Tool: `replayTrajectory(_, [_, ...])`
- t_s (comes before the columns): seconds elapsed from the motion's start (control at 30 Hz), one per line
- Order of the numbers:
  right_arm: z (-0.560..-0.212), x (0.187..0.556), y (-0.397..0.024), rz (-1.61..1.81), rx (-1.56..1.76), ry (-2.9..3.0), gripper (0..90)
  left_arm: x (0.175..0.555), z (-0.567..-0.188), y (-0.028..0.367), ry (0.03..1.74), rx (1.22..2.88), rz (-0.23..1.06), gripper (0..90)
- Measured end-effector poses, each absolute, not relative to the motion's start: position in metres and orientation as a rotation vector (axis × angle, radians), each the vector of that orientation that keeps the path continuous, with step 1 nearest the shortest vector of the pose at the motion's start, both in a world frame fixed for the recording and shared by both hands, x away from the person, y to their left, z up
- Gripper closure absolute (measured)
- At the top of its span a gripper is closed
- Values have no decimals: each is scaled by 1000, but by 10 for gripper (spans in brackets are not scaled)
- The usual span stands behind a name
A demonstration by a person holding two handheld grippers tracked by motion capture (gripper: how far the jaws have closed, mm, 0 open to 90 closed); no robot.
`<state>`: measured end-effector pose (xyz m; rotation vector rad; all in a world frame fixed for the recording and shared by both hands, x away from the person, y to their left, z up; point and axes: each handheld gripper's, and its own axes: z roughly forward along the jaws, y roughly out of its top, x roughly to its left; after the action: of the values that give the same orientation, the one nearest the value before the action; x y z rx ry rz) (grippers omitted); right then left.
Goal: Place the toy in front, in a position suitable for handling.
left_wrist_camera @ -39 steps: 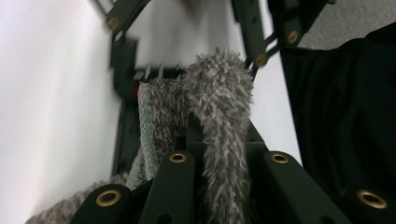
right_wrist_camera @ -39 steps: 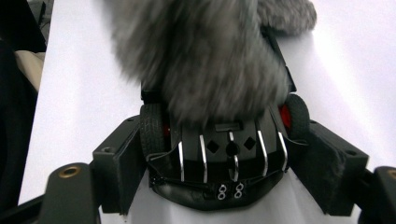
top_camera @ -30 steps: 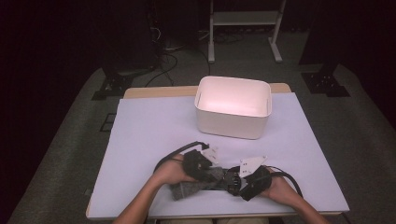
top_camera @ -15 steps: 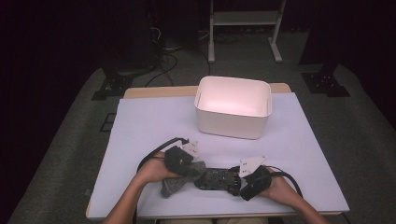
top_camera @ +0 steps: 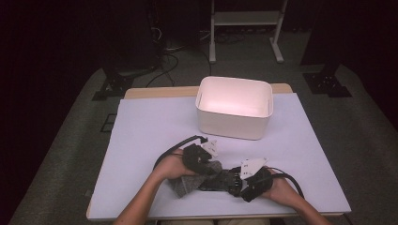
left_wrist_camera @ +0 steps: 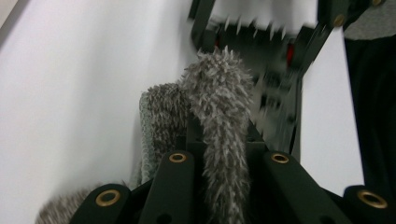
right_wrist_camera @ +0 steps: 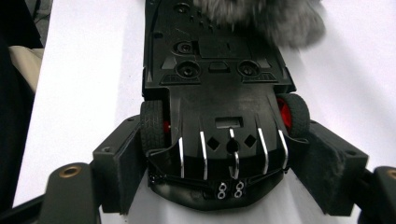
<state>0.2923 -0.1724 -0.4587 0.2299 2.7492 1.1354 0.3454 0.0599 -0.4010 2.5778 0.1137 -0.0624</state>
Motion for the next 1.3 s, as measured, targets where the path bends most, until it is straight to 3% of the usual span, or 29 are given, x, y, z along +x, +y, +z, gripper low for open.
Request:
replayTrajectory(0.3, [-457,290,-171,1113,222,2740,226,350,-406,104,256,2547,-57,792])
replayTrajectory(0.57, [-454,287,-168,1110,215,2720,222,341,-407,74,142,2543,-86,791])
replayTrajectory(0.87, [-454,294,-174,1133,279,2798,189,341,-409,79,160,2568,-85,789])
replayTrajectory(1.13, [-451,293,-181,1182,273,2783,227,339,-407,76,147,2554,-80,792])
replayTrajectory(1.3, [-451,290,-176,1188,269,2778,230,325,-400,50,28,2537,-95,799])
